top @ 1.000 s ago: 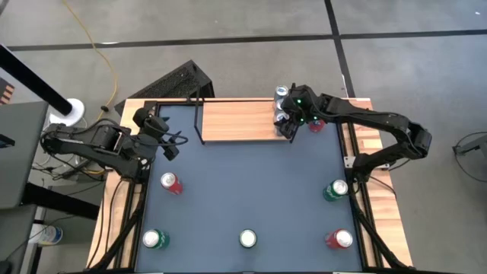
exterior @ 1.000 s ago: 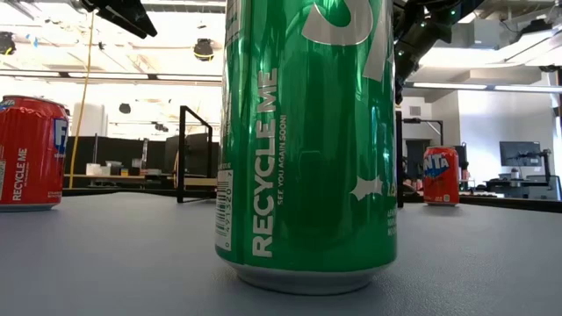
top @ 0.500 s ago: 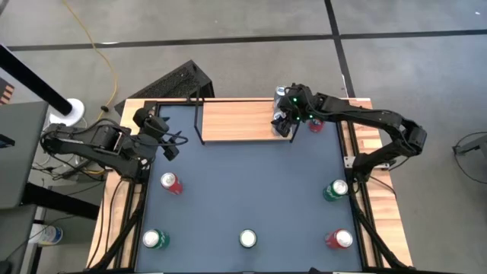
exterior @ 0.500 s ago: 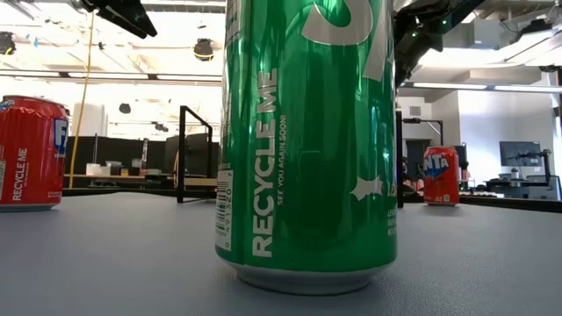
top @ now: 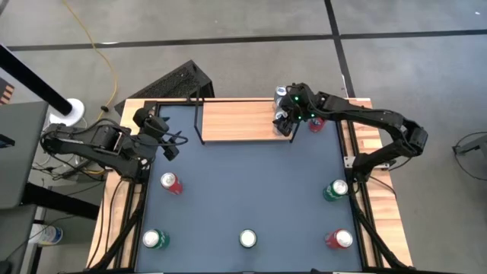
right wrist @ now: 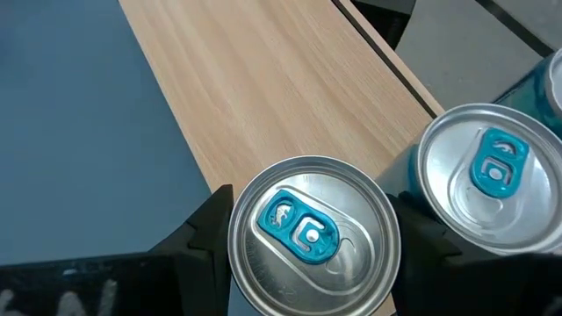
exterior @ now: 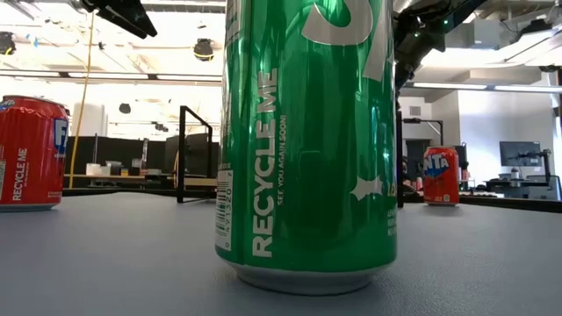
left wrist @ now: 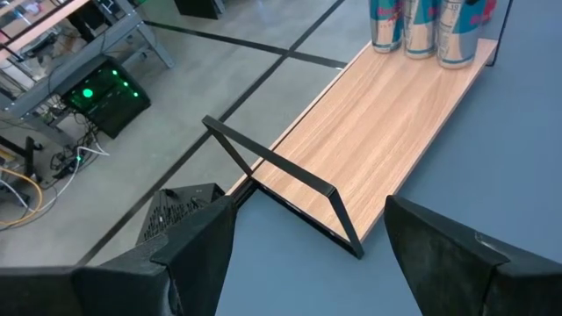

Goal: Place canned beverage on shelf
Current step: Put the blue soda can on the shelf aligned with the other blue soda can

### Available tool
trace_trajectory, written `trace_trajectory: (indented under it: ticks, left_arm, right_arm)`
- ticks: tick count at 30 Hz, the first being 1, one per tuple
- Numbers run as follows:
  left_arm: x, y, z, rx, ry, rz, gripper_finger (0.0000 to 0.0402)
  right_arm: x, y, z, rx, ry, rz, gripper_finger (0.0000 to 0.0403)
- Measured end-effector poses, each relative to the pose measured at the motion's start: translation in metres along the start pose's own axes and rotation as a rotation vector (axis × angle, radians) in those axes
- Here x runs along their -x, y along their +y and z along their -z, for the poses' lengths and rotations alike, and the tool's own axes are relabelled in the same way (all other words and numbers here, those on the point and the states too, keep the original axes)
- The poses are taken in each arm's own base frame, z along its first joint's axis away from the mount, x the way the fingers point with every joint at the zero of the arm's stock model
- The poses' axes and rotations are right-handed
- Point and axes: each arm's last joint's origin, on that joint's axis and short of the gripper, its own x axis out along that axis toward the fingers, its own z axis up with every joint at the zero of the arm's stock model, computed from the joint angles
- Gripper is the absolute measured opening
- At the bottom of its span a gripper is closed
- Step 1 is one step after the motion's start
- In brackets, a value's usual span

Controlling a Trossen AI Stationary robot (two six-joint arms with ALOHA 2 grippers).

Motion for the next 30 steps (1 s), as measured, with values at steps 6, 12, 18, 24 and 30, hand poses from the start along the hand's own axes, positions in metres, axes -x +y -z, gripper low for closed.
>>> trace_trajectory:
  ticks: [6, 12, 18, 24, 30]
  left_arm:
    - [0.000, 0.000, 0.000, 0.000, 0.000, 0.000, 0.0279]
    - [0.000, 0.000, 0.000, 0.000, 0.000, 0.000, 0.0279]
    - [0.000, 0.000, 0.000, -0.001, 0.000, 0.000, 0.0279]
    - [0.000, 0.000, 0.000, -0.001, 0.000, 0.000, 0.0279]
    - [0.000, 0.000, 0.000, -0.001, 0.000, 0.000, 0.0279]
  right_arm:
    - [0.002, 0.001, 0.001, 0.000, 0.004, -0.007, 0.0200]
    - [0.011, 0.001, 0.003, 0.001, 0.003, -0.015, 0.0201]
    - [0.011, 0.001, 0.003, -0.008, 0.003, -0.006, 0.0201]
    - [0.011, 0.001, -0.002, -0.024, -0.049, -0.003, 0.0201]
    - [0.011, -0.003, -0.002, -0.034, -0.040, 0.008, 0.0201]
